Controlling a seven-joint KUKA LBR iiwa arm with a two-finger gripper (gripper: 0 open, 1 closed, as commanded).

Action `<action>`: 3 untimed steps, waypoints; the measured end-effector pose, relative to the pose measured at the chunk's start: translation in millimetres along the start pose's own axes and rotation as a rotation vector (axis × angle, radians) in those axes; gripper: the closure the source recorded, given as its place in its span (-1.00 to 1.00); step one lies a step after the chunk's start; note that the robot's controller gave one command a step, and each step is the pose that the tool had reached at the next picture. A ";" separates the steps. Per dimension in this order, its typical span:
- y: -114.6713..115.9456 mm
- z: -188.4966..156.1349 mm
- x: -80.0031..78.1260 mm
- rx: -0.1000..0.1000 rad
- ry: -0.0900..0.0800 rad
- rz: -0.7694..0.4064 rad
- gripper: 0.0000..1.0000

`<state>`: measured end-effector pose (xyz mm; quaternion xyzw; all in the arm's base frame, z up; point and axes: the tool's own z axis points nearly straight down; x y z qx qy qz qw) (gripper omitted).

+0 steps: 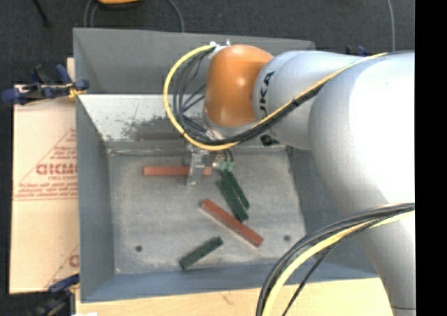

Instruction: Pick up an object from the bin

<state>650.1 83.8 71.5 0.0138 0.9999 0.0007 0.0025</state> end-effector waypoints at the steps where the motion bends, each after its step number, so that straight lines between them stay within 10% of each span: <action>1: 0.0 0.0 0.0 0.000 0.000 0.001 1.00; 3: 5.7 -116.2 19.1 0.001 0.005 0.033 1.00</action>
Offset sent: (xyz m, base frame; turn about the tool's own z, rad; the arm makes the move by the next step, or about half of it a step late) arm -0.0070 0.0113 0.0617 0.0360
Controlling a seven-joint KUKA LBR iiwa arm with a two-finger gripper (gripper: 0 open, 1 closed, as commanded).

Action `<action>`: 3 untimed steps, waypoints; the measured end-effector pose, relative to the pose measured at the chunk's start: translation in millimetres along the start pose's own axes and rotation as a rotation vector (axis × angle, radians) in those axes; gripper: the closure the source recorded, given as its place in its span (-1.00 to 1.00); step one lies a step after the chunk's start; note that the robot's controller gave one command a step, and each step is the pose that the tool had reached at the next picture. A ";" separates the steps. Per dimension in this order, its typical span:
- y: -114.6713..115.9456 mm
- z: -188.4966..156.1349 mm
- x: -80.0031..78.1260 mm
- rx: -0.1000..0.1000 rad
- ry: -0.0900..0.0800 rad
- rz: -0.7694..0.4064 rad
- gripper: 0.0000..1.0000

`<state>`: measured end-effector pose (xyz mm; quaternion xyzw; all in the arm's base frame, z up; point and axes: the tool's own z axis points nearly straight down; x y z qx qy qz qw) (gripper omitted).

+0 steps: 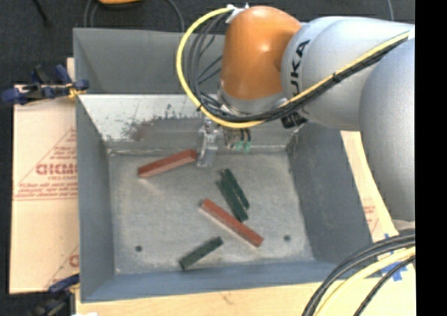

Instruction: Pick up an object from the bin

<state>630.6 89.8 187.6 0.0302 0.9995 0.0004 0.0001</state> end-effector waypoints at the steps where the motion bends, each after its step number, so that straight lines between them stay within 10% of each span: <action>1: 41.4 75.8 -20.9 0.001 0.001 -0.061 -1.00; 3: 38.1 91.1 -19.4 0.000 -0.010 -0.127 -1.00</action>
Offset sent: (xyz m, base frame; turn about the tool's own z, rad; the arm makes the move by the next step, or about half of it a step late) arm 0.0000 0.0000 0.0000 0.0000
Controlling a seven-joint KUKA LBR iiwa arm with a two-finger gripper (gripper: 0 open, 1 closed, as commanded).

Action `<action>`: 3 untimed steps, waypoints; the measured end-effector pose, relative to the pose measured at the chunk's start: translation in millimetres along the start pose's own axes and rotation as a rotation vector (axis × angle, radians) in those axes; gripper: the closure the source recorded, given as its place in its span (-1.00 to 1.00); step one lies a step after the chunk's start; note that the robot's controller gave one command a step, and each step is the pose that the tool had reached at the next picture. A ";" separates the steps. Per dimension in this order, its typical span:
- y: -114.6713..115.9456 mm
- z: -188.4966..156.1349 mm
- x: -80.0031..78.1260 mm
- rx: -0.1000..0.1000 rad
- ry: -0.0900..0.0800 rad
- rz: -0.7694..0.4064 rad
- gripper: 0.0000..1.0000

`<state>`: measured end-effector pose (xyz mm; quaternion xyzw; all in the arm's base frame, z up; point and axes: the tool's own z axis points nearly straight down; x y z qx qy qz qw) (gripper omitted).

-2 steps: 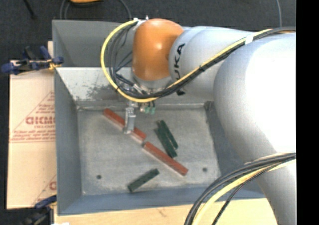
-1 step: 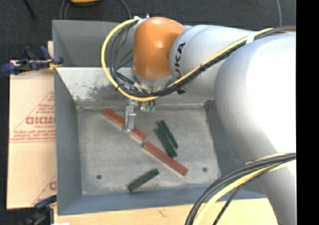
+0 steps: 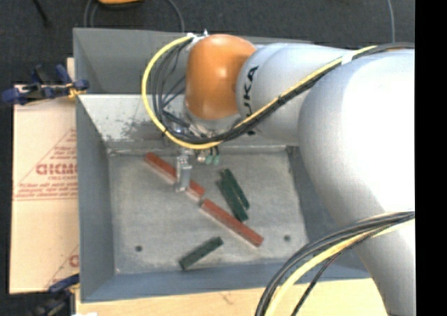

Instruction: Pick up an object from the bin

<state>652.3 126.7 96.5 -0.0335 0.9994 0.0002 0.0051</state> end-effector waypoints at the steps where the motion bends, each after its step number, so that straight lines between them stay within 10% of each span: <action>1: -11.6 25.0 -0.3 -0.001 0.006 0.040 1.00; 2: -11.6 25.0 -0.3 -0.001 0.006 0.041 1.00; 3: -9.1 -97.8 8.0 -0.001 0.006 0.038 1.00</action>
Offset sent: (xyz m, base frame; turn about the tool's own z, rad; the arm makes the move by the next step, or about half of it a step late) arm 0.0000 0.0000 0.0000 0.0000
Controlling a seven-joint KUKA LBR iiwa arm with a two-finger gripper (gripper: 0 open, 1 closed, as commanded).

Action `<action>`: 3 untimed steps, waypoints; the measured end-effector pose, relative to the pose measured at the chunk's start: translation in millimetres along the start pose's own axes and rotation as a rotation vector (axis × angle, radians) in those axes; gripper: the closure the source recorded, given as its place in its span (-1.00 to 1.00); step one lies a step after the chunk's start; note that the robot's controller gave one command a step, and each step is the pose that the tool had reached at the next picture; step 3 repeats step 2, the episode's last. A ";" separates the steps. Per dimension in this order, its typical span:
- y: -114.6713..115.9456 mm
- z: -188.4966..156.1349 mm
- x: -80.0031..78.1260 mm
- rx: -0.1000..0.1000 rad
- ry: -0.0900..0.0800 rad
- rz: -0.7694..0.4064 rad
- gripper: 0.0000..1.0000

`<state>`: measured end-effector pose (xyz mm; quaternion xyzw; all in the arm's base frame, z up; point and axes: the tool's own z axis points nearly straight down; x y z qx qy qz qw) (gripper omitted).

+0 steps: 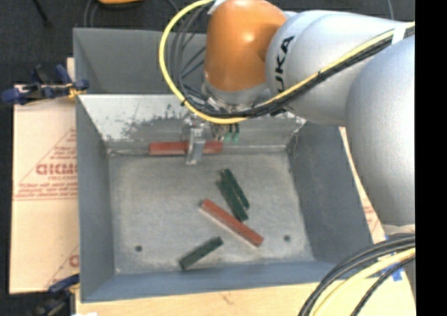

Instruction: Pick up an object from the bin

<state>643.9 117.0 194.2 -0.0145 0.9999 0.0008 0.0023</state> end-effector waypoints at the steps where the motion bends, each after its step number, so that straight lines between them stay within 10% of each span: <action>1: 0.0 0.1 0.1 0.000 0.000 0.000 1.00; 3: -0.3 -63.1 2.1 0.001 0.004 0.008 1.00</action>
Offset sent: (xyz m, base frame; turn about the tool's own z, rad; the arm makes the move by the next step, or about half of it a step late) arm -0.0040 0.0003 0.1077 0.0175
